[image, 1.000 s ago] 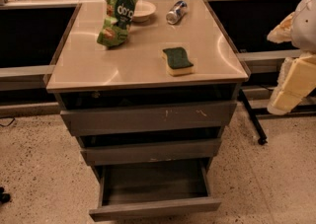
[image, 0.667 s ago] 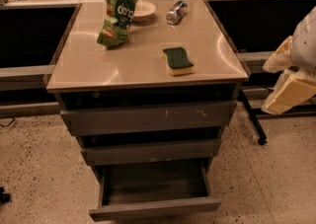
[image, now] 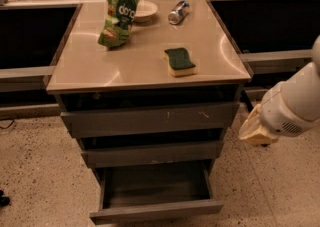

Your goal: Close bottom drawer

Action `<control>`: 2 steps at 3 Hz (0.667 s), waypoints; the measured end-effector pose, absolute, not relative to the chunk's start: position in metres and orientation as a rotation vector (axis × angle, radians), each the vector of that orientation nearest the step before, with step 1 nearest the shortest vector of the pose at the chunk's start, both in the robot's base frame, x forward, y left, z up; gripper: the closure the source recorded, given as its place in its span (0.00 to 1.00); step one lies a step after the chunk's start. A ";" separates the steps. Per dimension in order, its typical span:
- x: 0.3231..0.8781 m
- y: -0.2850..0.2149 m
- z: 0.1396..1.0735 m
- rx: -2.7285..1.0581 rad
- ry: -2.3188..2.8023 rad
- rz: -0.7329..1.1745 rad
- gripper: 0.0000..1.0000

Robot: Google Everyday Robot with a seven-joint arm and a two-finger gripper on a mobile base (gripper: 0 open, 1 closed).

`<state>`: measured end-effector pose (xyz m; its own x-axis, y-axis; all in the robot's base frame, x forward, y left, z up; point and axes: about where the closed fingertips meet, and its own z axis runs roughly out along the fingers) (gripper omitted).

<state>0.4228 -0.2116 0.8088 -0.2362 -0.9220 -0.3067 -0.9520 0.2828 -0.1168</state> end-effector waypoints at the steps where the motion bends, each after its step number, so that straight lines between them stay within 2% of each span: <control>1: 0.411 -0.200 0.724 -1.762 2.290 0.276 1.00; 2: 0.405 -0.199 0.706 -1.770 2.308 0.316 1.00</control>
Offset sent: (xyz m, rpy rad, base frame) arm -0.0110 0.0111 -0.0779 0.0227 0.1096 0.0274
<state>0.4053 -0.1990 0.7057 -0.2528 -0.9204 -0.2983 -0.9667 0.2530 0.0389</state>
